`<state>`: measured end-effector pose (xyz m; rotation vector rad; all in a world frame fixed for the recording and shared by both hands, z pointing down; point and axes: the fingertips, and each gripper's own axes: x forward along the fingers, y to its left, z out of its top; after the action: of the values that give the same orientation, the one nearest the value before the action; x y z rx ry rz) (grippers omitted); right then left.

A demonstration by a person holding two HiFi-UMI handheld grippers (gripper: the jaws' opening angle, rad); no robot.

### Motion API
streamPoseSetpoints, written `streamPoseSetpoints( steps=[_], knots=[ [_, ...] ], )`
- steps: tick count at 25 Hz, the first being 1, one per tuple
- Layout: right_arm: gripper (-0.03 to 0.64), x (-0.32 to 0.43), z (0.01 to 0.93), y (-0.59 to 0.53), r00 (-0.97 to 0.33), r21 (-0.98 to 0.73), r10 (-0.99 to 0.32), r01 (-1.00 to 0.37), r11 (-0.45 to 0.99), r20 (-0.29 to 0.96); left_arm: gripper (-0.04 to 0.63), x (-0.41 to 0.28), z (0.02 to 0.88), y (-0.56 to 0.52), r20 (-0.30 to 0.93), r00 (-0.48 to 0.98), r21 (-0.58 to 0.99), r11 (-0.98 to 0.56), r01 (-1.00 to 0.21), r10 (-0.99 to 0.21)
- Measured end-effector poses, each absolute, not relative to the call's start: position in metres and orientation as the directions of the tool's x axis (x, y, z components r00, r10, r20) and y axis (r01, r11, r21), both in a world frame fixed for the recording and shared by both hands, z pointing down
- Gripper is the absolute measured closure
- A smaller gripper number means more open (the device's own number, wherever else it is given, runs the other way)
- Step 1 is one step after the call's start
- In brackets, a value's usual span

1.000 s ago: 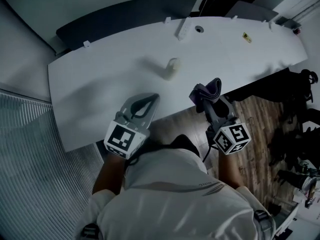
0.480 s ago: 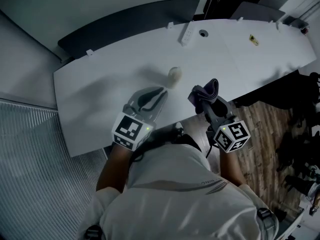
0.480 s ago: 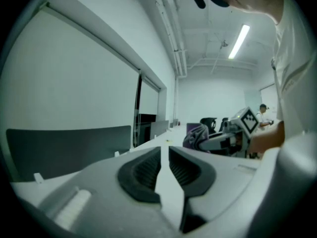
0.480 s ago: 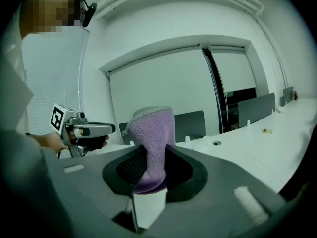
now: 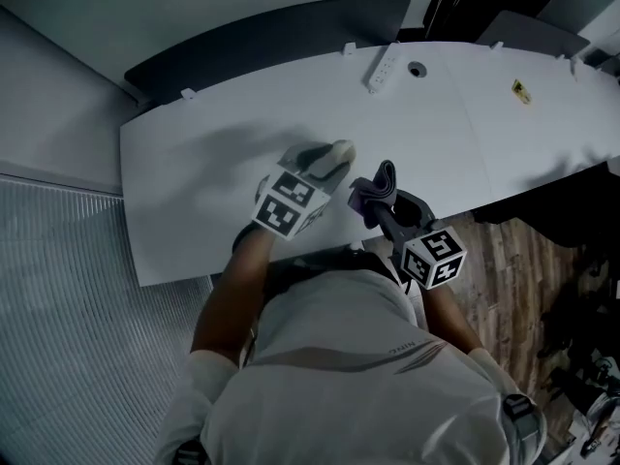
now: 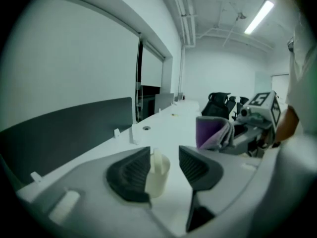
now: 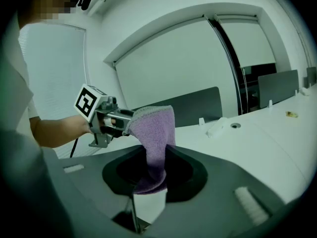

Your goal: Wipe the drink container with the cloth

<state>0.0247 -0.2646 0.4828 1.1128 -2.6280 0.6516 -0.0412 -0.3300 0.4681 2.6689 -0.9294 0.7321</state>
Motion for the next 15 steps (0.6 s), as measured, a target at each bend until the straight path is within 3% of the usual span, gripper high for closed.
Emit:
streamPoseSetpoints(
  steps=[8,15],
  knots=[
    [0.515,0.022,0.513,-0.269,-0.733,-0.36,-0.558,-0.679,0.64,0.389,0.405,-0.031,0.514,-0.353,0.637,0.61,0.046,-0.768,-0.639,-0.471],
    [0.515,0.012,0.542,-0.261,-0.772,-0.421,-0.456,-0.628,0.654,0.442,0.456,-0.026,0.521,-0.36,0.645,0.591,0.029,-0.758,-0.652,-0.484]
  ],
)
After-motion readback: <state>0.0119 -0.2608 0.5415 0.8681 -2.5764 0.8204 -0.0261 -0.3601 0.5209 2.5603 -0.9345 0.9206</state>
